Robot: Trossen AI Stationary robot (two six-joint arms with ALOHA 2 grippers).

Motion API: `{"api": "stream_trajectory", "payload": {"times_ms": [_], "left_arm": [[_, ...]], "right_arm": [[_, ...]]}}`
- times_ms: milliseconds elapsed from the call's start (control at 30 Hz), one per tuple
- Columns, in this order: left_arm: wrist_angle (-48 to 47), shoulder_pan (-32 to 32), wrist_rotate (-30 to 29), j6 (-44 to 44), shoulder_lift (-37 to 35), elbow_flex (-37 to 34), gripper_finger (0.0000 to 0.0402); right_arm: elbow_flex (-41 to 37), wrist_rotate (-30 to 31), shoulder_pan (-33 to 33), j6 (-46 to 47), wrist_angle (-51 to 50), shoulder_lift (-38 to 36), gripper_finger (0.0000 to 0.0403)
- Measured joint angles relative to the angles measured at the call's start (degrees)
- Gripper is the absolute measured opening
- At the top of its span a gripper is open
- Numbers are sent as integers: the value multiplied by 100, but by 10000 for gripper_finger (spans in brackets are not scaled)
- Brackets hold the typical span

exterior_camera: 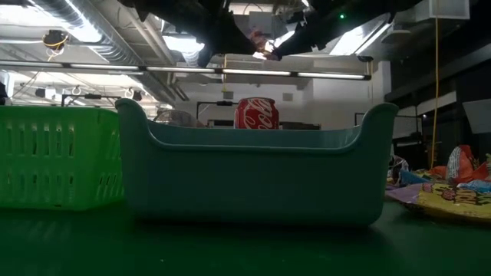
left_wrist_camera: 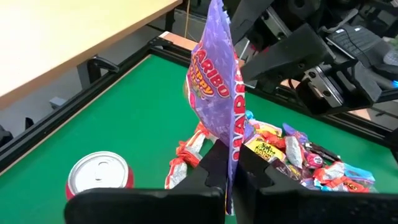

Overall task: Sort candy
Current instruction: Put the violet candy into the white bin

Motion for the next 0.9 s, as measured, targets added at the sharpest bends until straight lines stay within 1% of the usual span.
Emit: {"api": "stream_trajectory", "payload": {"times_ms": [100, 167, 267, 333, 400, 500, 633, 767, 900], "left_arm": [[-70, 102, 94, 0, -39, -2, 0], [-150, 204, 267, 1, -112, -2, 0], [-504, 403, 497, 109, -273, -2, 0], [-1005, 577, 667, 234, -428, -3, 0], [-1562, 759, 870, 418, -598, -6, 0], [-2655, 1079, 1033, 617, -888, -6, 0], [-4116, 1398, 1340, 569, -1147, -4, 0], [-5247, 1425, 1715, 342, -1213, -4, 0], [-5905, 1263, 1678, 272, -1201, -4, 0]], "right_arm": [[0, 497, 0, 3, -11, -12, 108], [0, 889, -2, 3, -13, -25, 126], [0, 1416, -23, -19, -94, -55, 141], [0, 1532, -121, -84, -330, -90, 144], [0, 1506, -299, -108, -628, -100, 143], [0, 1493, -668, -83, -1086, -101, 139], [0, 1355, -1207, 361, -1434, -101, 136], [-2, 1031, -1605, 1113, -1488, -101, 136], [-2, 487, -1815, 1494, -1488, -101, 136]]}}
